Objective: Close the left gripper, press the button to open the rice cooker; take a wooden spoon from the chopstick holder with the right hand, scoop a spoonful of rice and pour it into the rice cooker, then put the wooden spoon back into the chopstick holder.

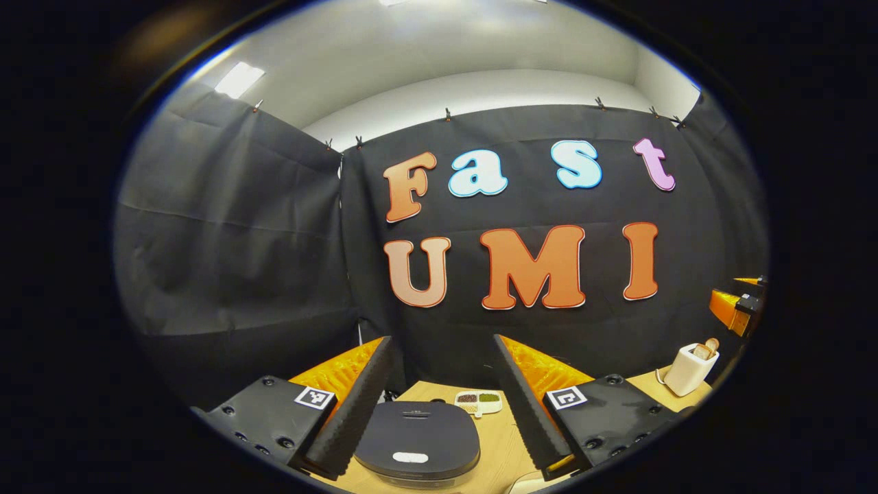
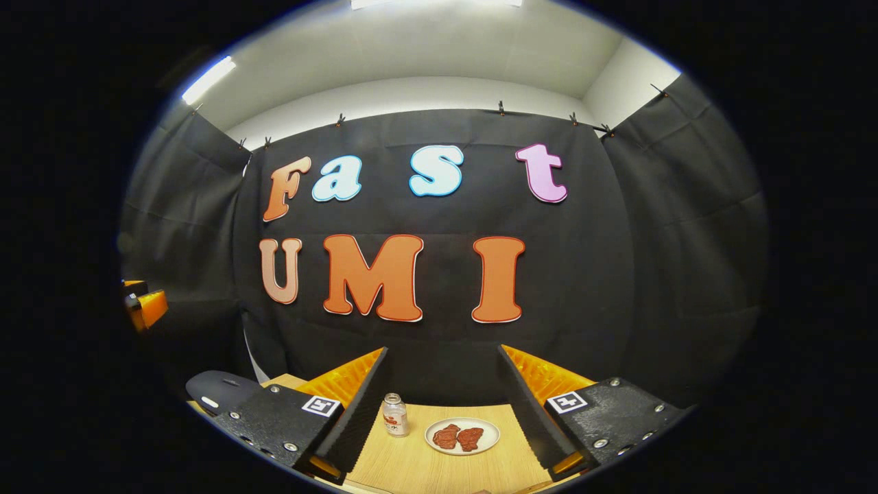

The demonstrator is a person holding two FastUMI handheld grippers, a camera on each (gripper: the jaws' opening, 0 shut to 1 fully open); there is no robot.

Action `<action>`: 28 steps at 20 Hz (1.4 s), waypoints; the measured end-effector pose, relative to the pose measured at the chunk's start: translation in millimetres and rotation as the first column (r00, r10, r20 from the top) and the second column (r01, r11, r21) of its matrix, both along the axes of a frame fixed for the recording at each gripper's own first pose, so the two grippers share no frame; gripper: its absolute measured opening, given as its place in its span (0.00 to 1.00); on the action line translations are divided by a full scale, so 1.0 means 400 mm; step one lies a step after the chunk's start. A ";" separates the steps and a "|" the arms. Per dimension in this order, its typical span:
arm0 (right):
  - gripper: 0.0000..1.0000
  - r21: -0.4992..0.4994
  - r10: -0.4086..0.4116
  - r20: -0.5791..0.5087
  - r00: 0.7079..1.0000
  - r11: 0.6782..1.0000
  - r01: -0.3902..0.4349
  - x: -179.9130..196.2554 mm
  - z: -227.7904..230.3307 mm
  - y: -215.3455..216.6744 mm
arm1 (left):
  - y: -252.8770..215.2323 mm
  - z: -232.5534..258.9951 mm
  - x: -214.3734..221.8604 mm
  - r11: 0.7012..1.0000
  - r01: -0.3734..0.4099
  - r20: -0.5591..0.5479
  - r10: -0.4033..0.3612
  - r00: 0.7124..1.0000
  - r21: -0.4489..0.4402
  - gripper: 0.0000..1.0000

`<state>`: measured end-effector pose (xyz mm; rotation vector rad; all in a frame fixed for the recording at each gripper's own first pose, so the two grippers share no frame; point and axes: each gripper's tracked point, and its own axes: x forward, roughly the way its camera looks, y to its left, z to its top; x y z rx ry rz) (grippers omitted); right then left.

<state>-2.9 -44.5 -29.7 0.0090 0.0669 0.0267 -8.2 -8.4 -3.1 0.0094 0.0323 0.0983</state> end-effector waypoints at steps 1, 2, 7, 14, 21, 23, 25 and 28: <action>0.94 -0.005 -0.008 -0.003 1.000 1.000 0.008 -0.001 -0.003 -0.006 | 0.013 -0.001 0.003 1.000 -0.005 -0.006 0.005 1.000 0.002 0.48; 0.94 -0.008 -0.015 -0.010 1.000 1.000 0.015 -0.005 -0.009 -0.013 | 0.029 -0.004 0.006 1.000 -0.022 -0.011 0.022 1.000 0.006 0.40; 0.94 -0.027 -0.072 -0.041 0.997 0.997 0.071 -0.035 -0.036 -0.065 | 0.059 -0.074 0.046 1.000 0.004 -0.126 -0.004 0.992 -0.004 0.15; 0.94 -0.052 -0.180 -0.114 0.977 0.983 0.175 -0.094 -0.097 -0.162 | 0.115 -0.327 0.108 0.982 -0.017 -0.517 -0.085 0.852 -0.189 0.05; 0.95 -0.100 -0.280 -0.197 0.940 0.959 0.265 -0.167 -0.174 -0.248 | 0.123 -0.581 0.058 0.955 -0.084 -0.820 -0.197 0.537 -0.285 0.05; 0.94 -0.113 -0.311 -0.222 0.924 0.950 0.293 -0.188 -0.198 -0.272 | 0.126 -0.633 0.038 0.940 -0.136 -0.860 -0.220 0.460 -0.314 0.02; 0.94 -0.115 -0.333 -0.247 0.910 0.943 0.313 -0.204 -0.221 -0.288 | 0.129 -0.675 0.028 0.927 -0.174 -0.882 -0.240 0.406 -0.332 0.05; 0.94 -0.108 -0.352 -0.285 0.891 0.936 0.335 -0.223 -0.252 -0.302 | 0.133 -0.698 0.029 0.929 -0.153 -0.884 -0.258 0.389 -0.338 0.06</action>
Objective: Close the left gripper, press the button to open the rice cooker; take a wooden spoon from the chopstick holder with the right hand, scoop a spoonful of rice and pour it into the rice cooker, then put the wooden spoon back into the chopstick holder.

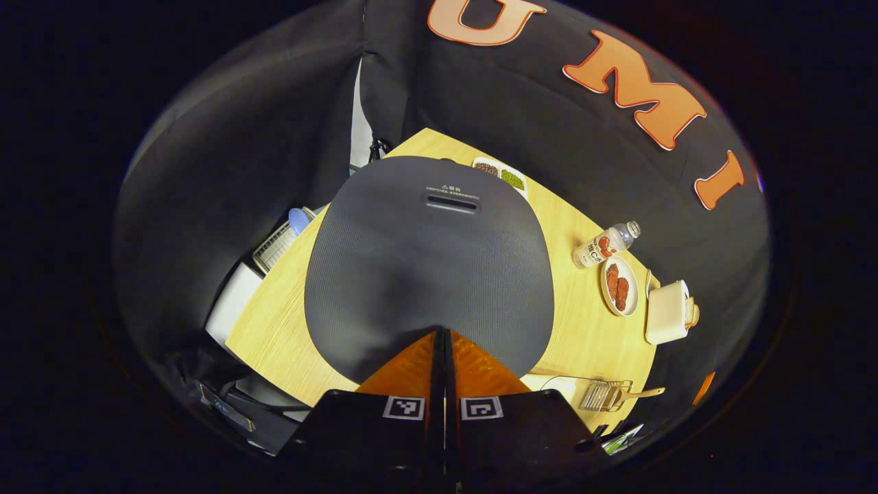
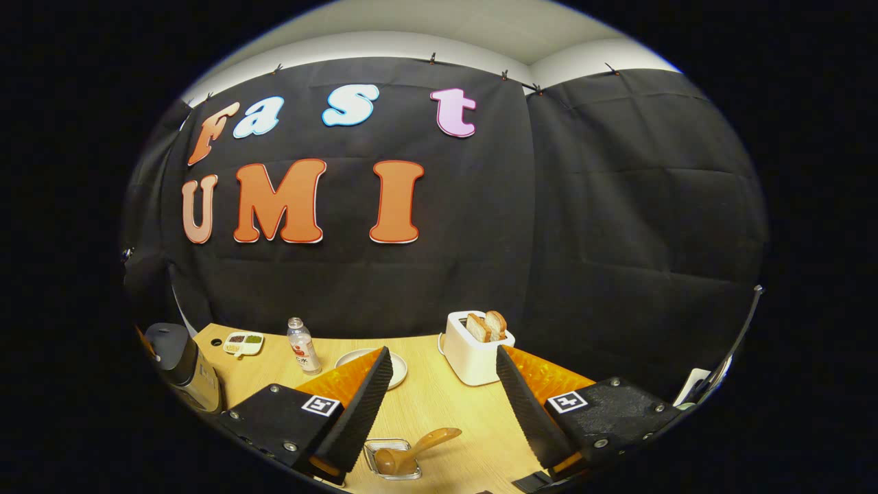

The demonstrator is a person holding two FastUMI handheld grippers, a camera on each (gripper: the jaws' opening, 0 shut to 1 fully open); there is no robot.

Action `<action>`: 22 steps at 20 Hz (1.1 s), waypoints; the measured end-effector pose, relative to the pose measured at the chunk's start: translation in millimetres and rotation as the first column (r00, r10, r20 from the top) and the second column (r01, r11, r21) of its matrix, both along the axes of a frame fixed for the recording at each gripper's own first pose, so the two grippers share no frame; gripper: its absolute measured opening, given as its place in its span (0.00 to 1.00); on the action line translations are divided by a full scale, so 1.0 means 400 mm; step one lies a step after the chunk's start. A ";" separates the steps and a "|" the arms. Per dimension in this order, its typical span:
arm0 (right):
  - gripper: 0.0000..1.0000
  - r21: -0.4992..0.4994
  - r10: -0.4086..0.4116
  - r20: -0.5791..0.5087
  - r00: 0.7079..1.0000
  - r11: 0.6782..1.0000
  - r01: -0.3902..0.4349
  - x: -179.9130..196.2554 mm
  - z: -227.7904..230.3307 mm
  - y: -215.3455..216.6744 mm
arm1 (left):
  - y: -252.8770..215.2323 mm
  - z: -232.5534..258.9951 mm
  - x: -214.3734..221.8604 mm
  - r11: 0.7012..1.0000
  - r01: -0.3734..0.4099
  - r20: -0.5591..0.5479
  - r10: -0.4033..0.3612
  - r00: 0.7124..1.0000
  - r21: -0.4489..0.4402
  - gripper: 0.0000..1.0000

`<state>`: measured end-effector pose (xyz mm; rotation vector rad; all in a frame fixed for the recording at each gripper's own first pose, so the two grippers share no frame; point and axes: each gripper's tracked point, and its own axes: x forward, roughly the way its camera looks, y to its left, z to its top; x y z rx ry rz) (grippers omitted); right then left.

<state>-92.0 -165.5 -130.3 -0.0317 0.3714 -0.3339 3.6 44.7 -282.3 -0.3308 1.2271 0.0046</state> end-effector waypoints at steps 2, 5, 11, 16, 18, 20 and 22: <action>0.94 0.018 -0.006 -0.014 1.000 1.000 0.006 -0.004 -0.017 0.003 | 0.000 -0.005 -0.008 1.000 0.011 -0.003 -0.011 1.000 0.015 0.06; 0.94 0.033 -0.008 -0.035 0.999 0.999 0.009 -0.007 -0.042 0.004 | 0.001 -0.006 -0.010 1.000 -0.004 0.020 0.003 1.000 0.021 0.06; 0.94 0.111 0.001 -0.137 0.991 0.994 0.015 -0.046 -0.142 -0.024 | 0.011 0.085 -0.015 0.991 0.010 0.219 -0.040 0.975 0.137 0.06; 0.94 0.198 -0.006 -0.238 0.971 0.979 0.055 -0.089 -0.255 -0.039 | 0.057 0.259 0.050 0.941 -0.045 0.424 -0.108 0.899 0.335 0.06; 0.94 0.204 0.014 -0.284 0.959 0.978 0.046 -0.095 -0.295 -0.033 | 0.065 0.326 0.058 0.915 -0.077 0.478 -0.133 0.869 0.395 0.06; 0.93 0.232 0.045 -0.314 0.948 0.972 0.030 -0.093 -0.324 -0.022 | 0.062 0.367 0.048 0.897 -0.095 0.512 -0.157 0.844 0.431 0.05; 0.93 0.274 0.084 -0.329 0.940 0.962 0.010 -0.099 -0.347 -0.002 | 0.037 0.395 0.019 0.905 -0.111 0.544 -0.146 0.826 0.412 0.06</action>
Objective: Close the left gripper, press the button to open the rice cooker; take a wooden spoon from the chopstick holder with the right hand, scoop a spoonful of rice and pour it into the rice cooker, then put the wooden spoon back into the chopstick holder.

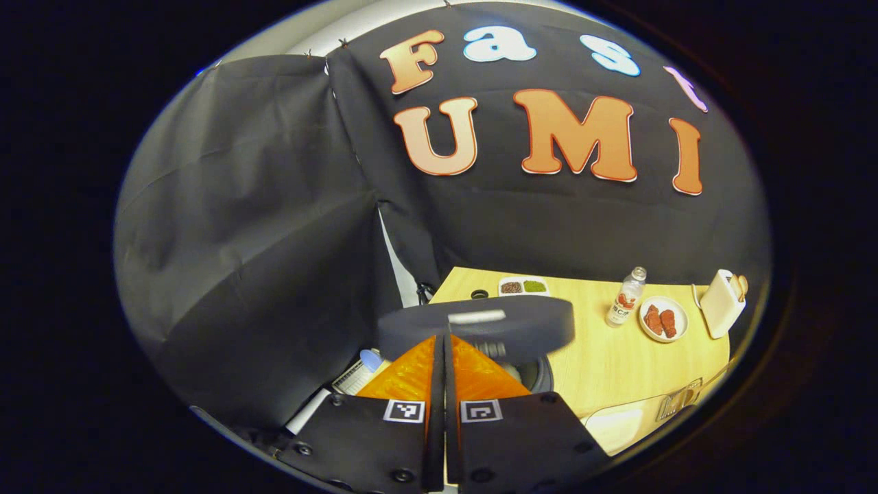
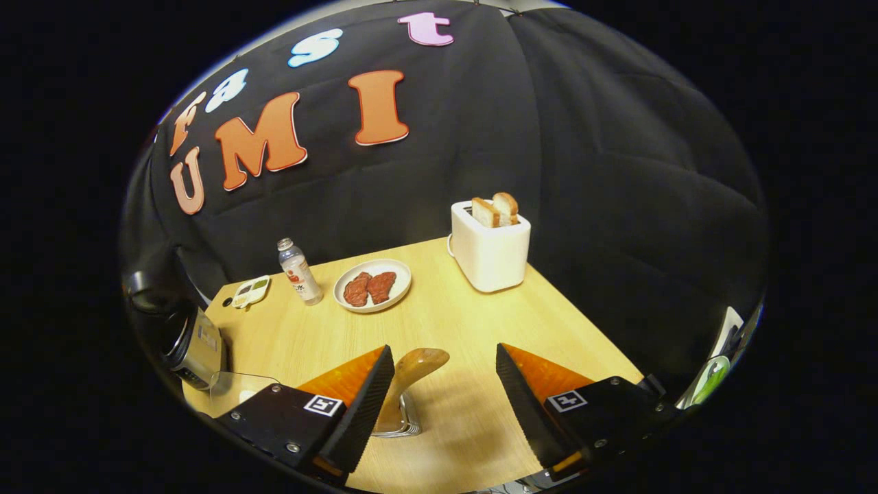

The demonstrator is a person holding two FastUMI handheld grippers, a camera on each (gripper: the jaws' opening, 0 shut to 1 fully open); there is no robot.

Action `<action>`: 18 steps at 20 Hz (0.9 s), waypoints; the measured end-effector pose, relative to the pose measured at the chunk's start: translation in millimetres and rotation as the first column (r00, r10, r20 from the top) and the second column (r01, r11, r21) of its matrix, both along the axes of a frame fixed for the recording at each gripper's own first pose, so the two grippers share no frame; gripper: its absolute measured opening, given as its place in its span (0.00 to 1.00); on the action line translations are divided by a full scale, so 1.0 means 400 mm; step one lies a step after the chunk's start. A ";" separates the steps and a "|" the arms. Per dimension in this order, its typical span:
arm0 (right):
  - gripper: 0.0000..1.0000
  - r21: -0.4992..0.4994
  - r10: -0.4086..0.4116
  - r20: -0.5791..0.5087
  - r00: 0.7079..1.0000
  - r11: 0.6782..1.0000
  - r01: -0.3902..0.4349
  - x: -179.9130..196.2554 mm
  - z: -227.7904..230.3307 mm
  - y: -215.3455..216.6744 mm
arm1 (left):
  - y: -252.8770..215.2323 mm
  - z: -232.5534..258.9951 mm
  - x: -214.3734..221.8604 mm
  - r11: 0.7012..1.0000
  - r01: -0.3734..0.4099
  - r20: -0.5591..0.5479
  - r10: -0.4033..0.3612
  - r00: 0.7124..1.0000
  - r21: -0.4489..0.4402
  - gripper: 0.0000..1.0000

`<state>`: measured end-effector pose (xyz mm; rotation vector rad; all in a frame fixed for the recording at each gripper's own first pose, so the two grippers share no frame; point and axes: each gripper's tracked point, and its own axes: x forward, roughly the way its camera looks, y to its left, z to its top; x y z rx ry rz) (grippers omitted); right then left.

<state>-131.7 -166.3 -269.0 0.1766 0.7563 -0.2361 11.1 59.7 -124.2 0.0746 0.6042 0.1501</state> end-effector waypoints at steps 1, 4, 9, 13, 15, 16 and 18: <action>0.93 0.028 0.014 -0.004 1.000 0.999 -0.014 0.001 -0.010 0.010 | -0.007 0.001 -0.012 1.000 -0.002 0.012 0.002 1.000 -0.009 0.05; 0.88 0.098 0.034 -0.029 0.999 0.995 -0.031 0.021 -0.046 0.038 | -0.029 0.008 -0.046 1.000 -0.005 0.031 0.006 1.000 -0.018 0.06; 0.72 0.226 0.055 -0.073 0.996 0.973 -0.037 0.020 -0.105 0.082 | -0.028 0.012 -0.089 0.999 -0.034 0.033 0.034 0.999 0.007 0.47; 0.48 0.258 0.053 -0.097 0.994 0.966 -0.027 0.022 -0.143 0.099 | -0.018 0.011 -0.106 0.998 -0.055 0.028 0.055 0.998 0.023 0.71; 0.38 0.291 0.058 -0.102 0.993 0.956 -0.026 0.014 -0.150 0.121 | -0.016 0.010 -0.103 0.998 -0.061 0.026 0.060 0.998 0.022 0.66; 0.34 0.280 0.055 -0.089 0.995 0.960 -0.028 0.013 -0.149 0.119 | -0.020 0.010 -0.099 0.998 -0.059 0.024 0.058 0.998 0.019 0.64; 0.24 0.263 0.041 -0.068 0.997 0.965 -0.022 0.006 -0.141 0.112 | -0.027 0.006 -0.092 0.999 -0.050 0.023 0.050 0.998 0.009 0.59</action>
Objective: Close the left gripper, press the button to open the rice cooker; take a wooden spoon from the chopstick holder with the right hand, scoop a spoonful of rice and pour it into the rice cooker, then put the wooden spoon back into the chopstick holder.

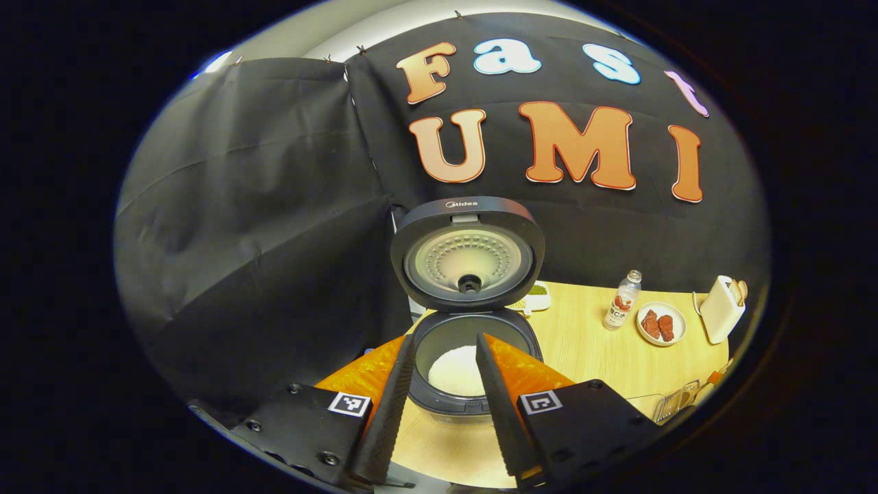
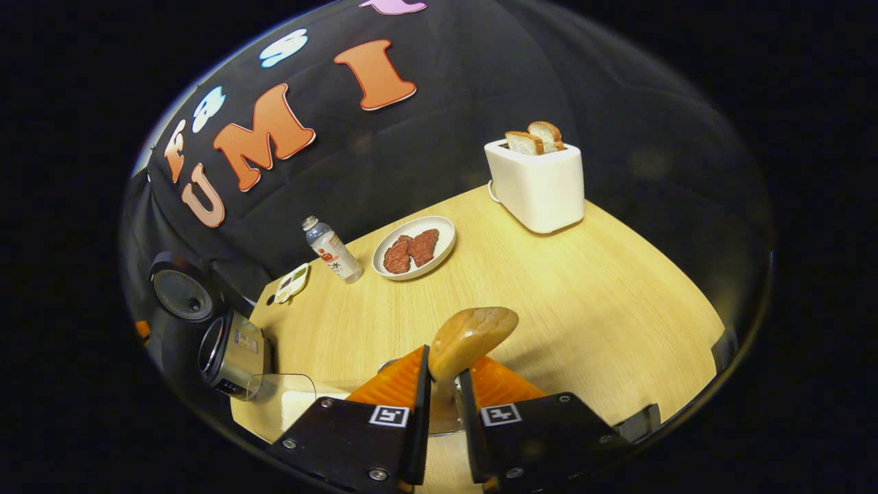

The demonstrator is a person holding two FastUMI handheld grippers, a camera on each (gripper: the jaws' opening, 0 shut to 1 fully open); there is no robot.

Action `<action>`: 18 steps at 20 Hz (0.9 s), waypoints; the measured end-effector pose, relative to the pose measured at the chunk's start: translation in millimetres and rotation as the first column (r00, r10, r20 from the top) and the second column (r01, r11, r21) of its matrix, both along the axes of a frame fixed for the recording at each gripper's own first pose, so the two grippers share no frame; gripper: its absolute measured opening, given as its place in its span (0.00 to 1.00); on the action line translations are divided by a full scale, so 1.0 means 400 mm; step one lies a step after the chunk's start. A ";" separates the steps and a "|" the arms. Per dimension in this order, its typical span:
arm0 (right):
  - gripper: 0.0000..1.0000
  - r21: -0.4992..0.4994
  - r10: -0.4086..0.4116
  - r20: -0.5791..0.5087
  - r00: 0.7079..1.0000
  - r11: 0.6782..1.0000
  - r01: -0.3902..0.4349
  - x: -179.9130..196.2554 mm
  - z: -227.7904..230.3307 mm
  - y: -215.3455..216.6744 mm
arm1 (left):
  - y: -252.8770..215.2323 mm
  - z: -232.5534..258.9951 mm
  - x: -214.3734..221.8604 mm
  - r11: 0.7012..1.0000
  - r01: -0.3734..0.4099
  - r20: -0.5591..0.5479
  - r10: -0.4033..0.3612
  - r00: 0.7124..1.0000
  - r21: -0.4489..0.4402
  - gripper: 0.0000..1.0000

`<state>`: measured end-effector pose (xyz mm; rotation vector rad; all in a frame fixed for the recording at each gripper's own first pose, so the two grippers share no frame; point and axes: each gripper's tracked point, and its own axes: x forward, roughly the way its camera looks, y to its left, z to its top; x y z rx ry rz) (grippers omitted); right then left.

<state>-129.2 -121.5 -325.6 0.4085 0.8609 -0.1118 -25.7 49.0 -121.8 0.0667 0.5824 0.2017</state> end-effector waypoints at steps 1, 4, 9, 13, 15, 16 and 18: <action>0.22 0.016 -0.010 0.002 1.000 1.000 0.010 -0.003 0.006 0.006 | -0.006 -0.003 0.003 1.000 0.007 -0.002 -0.007 1.000 -0.006 0.65; 0.15 0.025 -0.028 0.007 1.000 0.999 0.028 -0.026 0.024 0.020 | -0.017 -0.006 0.028 0.999 0.031 0.010 -0.031 0.999 -0.011 0.65; 0.12 -0.023 -0.033 0.100 0.994 0.999 0.036 0.006 0.147 0.040 | -0.021 0.012 0.064 0.997 0.077 0.069 -0.075 0.995 -0.017 0.74; 0.12 -0.076 0.015 0.182 0.983 0.997 -0.001 0.043 0.269 0.082 | 0.026 0.033 0.083 0.997 0.069 0.123 -0.071 0.990 0.021 0.89; 0.12 -0.059 0.049 0.210 0.976 0.998 -0.038 0.055 0.320 0.136 | 0.044 0.030 0.091 0.998 0.062 0.134 -0.064 0.989 0.017 0.95; 0.12 -0.043 0.068 0.214 0.975 0.997 -0.060 0.056 0.332 0.171 | 0.054 0.027 0.093 0.998 0.059 0.136 -0.060 0.989 0.009 0.95; 0.11 -0.014 0.115 0.207 0.972 0.993 -0.114 0.053 0.340 0.248 | 0.081 0.015 0.092 0.999 0.043 0.135 -0.044 0.990 0.007 0.95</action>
